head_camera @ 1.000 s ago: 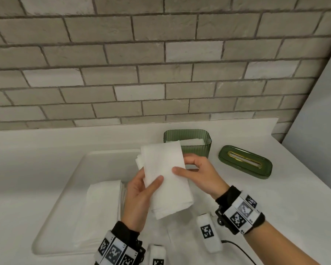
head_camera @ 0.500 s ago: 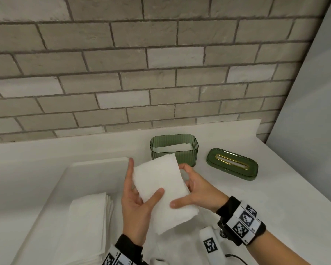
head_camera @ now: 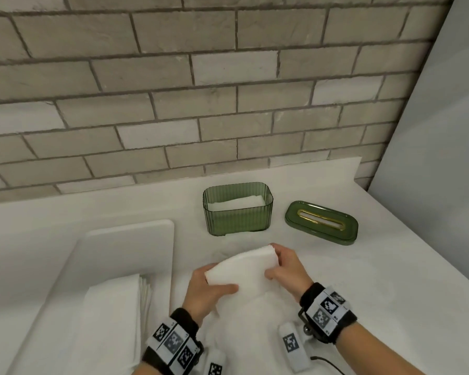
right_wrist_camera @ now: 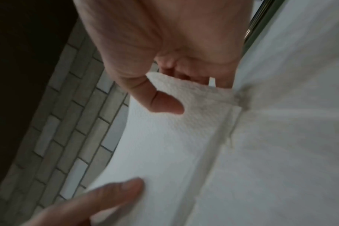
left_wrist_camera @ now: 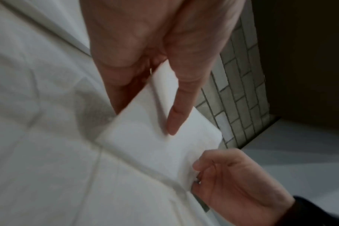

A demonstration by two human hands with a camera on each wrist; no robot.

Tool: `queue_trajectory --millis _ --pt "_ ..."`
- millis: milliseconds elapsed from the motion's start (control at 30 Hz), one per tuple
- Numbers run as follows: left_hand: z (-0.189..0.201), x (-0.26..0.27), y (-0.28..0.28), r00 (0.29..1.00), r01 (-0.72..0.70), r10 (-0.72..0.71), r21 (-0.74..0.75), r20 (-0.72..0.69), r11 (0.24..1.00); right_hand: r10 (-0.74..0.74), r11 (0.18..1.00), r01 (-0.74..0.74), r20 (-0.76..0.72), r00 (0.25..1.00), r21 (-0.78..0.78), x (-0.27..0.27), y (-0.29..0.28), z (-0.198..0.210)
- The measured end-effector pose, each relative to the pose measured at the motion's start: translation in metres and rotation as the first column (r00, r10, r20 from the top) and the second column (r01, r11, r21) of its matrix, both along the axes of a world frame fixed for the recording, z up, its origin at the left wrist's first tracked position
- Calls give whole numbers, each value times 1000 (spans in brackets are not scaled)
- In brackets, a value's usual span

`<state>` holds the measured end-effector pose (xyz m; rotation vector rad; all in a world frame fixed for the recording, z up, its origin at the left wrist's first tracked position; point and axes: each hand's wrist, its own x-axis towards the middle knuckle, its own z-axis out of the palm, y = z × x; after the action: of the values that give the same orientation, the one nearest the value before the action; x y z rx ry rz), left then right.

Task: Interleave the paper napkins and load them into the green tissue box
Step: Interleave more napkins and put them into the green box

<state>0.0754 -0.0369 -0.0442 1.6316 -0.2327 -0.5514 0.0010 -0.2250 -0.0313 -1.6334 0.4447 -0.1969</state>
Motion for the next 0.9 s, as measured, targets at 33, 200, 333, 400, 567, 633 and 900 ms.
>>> queue_trajectory --millis 33,200,333,400,567,633,900 --pt "-3 0 -4 1000 -8 8 17 -23 1000 -31 1000 31 -15 999 -3 1 0 -4" --pt "-4 -1 -19 990 -80 76 -24 -120 997 -53 999 52 -32 998 -15 6 2 -3" --pt "0 -1 -23 975 -207 201 -64 -95 976 96 979 -100 -31 995 -179 12 2 11" --pt "6 3 -18 967 -243 233 -97 -103 965 133 948 -132 -17 991 -289 23 -12 29" --pt "33 -1 7 974 -225 218 -257 -55 940 -58 923 114 159 986 -368 79 -55 87" --pt "34 -3 15 967 -248 254 -280 -15 927 -150 896 214 187 971 -388 110 -66 100" --pt "24 -15 45 946 -277 311 -269 93 922 -48 846 -56 -180 983 -530 189 -63 56"
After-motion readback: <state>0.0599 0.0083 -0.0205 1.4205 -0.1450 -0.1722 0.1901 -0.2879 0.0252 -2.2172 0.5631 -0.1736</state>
